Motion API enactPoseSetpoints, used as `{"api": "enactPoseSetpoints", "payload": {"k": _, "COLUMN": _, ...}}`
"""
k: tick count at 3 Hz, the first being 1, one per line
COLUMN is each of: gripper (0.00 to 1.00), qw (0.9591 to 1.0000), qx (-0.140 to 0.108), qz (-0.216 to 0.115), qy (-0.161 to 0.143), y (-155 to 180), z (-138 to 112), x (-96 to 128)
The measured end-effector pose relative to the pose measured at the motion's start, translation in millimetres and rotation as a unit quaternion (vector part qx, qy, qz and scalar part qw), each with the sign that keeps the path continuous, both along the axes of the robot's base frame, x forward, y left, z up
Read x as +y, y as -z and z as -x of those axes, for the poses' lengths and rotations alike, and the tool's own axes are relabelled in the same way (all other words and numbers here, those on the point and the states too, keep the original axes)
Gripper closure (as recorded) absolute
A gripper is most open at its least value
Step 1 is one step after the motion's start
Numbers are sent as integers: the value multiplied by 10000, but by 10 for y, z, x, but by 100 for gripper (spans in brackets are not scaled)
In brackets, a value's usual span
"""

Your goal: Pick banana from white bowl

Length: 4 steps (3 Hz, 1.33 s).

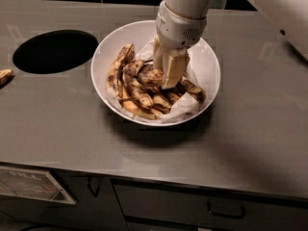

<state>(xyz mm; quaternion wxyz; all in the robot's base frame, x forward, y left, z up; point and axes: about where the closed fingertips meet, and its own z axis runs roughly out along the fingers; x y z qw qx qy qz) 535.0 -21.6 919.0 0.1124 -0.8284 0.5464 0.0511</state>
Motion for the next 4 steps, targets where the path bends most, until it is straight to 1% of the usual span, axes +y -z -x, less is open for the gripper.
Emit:
{"api": "enactPoseSetpoints", "payload": {"k": 1, "gripper": 100, "qw": 9993, "qx": -367, "qz": 24, "qy": 19, "y": -220, "z": 88, "x": 74}}
{"api": "enactPoseSetpoints", "payload": {"k": 2, "gripper": 100, "qw": 9978, "qx": -659, "qz": 35, "qy": -17, "y": -424, "z": 214, "x": 141}}
{"api": "enactPoseSetpoints", "payload": {"k": 3, "gripper": 100, "qw": 9960, "qx": -888, "qz": -10, "qy": -41, "y": -572, "z": 325, "x": 162}}
{"api": "enactPoseSetpoints", "payload": {"k": 4, "gripper": 100, "qw": 9959, "qx": -898, "qz": -14, "qy": -40, "y": -580, "z": 327, "x": 163}}
